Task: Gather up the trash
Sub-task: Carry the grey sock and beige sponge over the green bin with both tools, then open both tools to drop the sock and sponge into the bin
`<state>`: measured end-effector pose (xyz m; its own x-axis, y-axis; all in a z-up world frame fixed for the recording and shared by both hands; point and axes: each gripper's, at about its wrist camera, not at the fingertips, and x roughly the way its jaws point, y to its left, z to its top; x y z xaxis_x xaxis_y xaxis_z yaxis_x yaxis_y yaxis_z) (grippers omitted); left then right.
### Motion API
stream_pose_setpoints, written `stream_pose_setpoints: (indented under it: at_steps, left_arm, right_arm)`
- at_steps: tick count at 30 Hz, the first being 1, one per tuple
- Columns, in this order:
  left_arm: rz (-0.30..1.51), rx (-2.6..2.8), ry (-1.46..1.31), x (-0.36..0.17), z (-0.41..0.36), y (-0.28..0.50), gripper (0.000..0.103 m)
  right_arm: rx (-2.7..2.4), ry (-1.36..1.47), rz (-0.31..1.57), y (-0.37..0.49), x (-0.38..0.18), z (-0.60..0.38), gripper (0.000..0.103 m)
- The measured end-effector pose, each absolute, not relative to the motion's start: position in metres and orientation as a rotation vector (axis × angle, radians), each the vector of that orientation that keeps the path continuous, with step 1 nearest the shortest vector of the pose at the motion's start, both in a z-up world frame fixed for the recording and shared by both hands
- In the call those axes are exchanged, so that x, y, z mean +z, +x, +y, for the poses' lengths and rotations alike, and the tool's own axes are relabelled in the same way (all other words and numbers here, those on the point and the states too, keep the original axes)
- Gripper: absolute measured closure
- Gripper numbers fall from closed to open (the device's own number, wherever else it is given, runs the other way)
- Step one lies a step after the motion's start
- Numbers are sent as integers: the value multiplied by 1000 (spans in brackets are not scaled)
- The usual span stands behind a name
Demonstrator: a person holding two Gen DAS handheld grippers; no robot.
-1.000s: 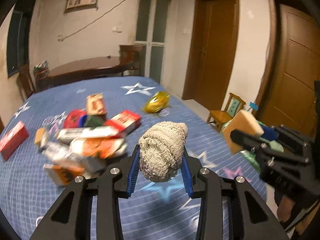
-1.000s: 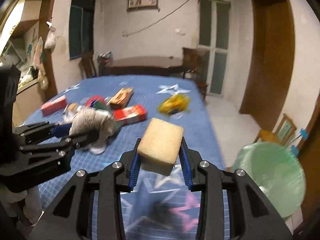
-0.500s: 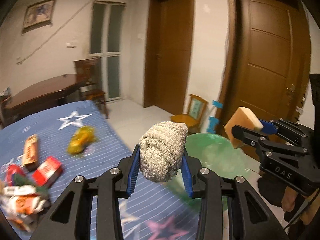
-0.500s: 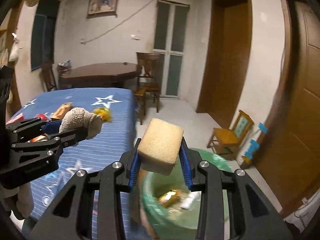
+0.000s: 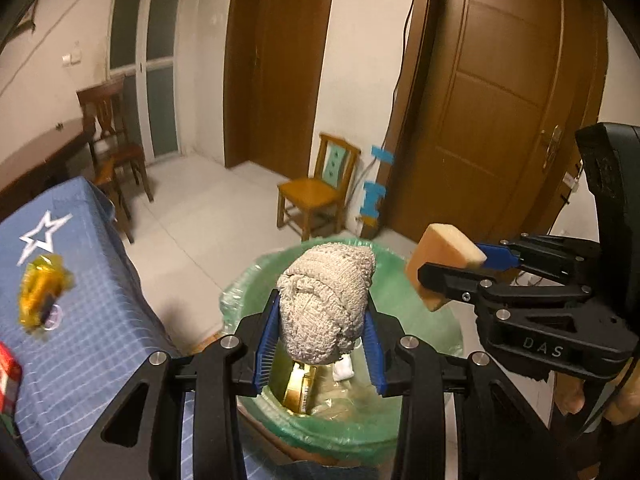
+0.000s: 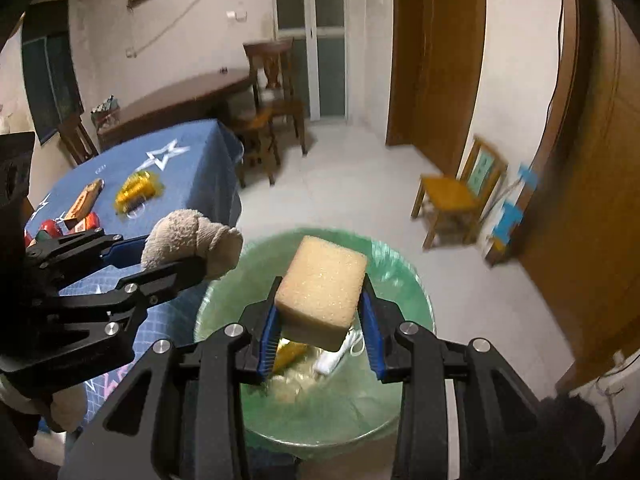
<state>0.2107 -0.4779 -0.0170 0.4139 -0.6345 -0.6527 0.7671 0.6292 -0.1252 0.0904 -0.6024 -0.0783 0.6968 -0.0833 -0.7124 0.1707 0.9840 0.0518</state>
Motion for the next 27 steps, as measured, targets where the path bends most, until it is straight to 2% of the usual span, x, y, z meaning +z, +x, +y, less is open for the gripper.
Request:
stream_pose_setpoints:
  at_steps: [13,27]
  left_arm:
    - [840,-856,266,-80,-527,258,64]
    - [841,-861,280,-96,-533,261,64]
  right_arm:
    - [-118,170,891,107,-112,-629,69]
    - [-113,176,896,109,-116,-635,69]
